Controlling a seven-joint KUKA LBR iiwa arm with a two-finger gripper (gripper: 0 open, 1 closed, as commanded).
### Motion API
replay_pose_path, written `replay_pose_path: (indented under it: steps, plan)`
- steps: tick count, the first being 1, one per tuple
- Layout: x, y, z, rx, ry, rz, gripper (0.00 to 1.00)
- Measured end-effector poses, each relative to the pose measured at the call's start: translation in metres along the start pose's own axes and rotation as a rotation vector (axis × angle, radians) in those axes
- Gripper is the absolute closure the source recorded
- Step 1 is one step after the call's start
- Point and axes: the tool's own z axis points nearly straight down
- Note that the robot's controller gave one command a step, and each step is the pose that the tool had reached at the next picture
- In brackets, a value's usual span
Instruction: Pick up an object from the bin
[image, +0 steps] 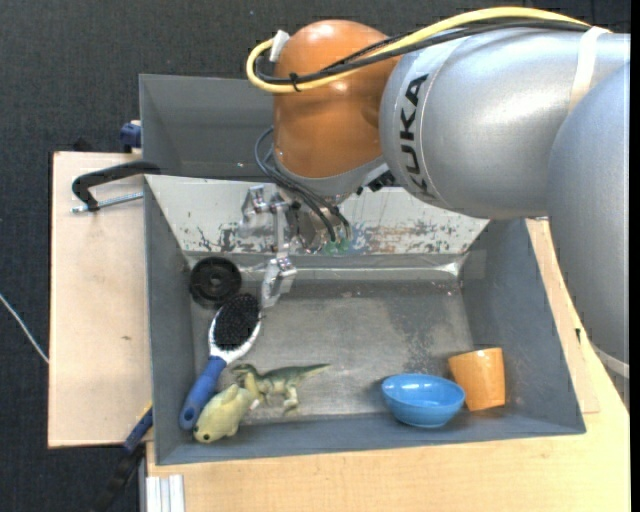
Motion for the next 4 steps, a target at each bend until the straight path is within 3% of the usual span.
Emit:
replay_pose_path:
  steps: [1,2,3,4]
  plan:
    - [0.046,0.028,0.09,0.0,0.004,-0.328,0.0]
    - [0.013,-0.009,0.136,-0.002,-0.009,-0.241,0.0]
    - [0.013,-0.01,0.138,-0.001,-0.011,-0.239,1.0]
    - [0.005,-0.031,-0.021,0.003,-0.014,-0.253,1.0]
